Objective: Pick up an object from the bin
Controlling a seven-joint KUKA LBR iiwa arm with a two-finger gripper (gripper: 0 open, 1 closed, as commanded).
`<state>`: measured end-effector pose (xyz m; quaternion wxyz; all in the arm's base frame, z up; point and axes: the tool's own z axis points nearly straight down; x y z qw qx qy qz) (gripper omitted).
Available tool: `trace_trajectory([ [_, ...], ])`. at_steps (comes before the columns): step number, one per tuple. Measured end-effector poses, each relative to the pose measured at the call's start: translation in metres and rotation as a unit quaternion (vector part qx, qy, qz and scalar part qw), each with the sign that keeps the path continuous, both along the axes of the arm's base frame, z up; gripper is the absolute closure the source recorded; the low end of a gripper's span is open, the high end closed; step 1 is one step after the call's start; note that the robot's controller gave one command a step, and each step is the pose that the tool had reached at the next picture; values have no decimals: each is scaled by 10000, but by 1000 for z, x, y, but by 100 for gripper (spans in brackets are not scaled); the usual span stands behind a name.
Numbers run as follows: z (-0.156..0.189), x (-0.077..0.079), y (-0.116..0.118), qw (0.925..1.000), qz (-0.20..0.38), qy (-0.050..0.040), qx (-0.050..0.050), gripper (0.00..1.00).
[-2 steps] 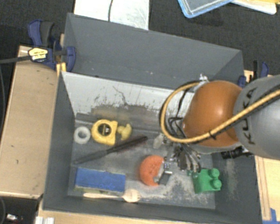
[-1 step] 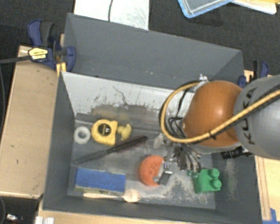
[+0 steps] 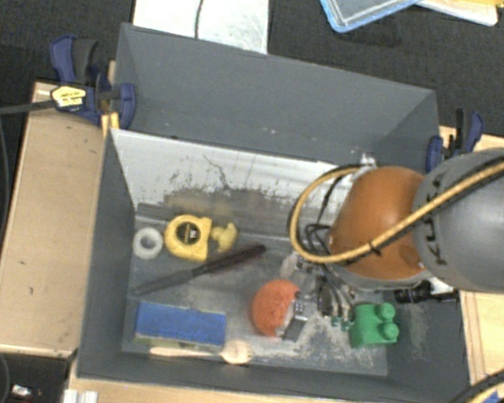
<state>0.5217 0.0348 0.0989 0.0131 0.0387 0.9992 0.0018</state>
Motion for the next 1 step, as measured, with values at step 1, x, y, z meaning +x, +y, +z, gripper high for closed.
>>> trace_trajectory([
  [1, -28, 14, 10, 9988, -479, -20, 19, 100],
])
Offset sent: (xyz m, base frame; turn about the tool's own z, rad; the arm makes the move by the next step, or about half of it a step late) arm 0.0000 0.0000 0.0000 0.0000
